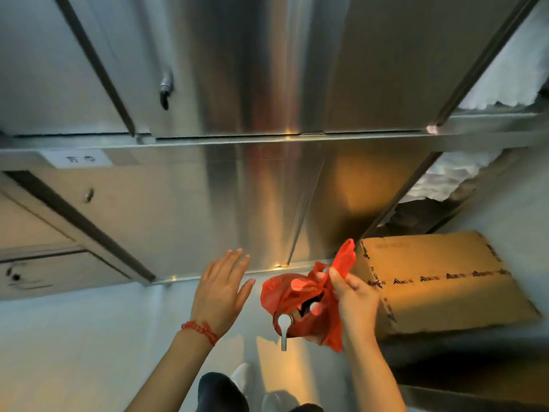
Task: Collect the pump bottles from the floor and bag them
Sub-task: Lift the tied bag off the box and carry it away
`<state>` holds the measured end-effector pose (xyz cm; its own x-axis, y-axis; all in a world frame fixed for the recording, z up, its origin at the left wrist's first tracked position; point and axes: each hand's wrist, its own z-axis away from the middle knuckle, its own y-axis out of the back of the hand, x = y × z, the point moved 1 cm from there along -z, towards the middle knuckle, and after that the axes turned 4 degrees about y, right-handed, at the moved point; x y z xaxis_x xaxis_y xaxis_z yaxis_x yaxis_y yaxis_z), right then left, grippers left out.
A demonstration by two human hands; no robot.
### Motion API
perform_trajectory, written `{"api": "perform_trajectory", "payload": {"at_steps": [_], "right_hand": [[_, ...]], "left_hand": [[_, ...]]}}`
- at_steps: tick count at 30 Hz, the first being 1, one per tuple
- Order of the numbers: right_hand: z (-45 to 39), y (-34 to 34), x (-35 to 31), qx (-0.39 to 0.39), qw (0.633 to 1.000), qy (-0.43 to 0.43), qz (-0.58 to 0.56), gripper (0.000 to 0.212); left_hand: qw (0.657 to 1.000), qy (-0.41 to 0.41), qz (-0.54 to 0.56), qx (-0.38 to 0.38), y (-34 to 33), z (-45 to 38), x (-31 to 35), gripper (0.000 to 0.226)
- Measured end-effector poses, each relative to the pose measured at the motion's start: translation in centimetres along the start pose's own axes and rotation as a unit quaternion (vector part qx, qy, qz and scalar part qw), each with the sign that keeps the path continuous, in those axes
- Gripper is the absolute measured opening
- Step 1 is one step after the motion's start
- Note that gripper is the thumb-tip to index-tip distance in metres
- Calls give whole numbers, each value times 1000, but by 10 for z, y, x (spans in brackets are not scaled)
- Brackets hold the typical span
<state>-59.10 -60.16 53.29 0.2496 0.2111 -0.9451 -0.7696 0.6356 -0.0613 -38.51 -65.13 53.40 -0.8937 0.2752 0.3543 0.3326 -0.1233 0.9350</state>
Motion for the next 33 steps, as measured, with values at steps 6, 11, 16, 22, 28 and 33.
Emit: {"api": "perform_trajectory", "payload": {"at_steps": [6,11,16,22,28,33], "right_hand": [[20,-42,18,-112,992,2,50,19],[44,-98,34,-211,972,3,107,22],[82,-163,54,-298,943,1,147,21],[148,-249,85,-381,910,-1,167,11],[226,-339,108,-455,873,-3,175,12],[284,-405,131,-497,846,4,193,16]], "left_hand": [[990,142,9,17,8,62,-43,66],[967,244,16,71,26,121,-89,64],[938,332,21,102,44,170,-138,66],[901,412,36,131,62,228,-209,66],[860,485,36,154,88,285,-283,70],[831,528,37,171,109,327,-341,68]]}}
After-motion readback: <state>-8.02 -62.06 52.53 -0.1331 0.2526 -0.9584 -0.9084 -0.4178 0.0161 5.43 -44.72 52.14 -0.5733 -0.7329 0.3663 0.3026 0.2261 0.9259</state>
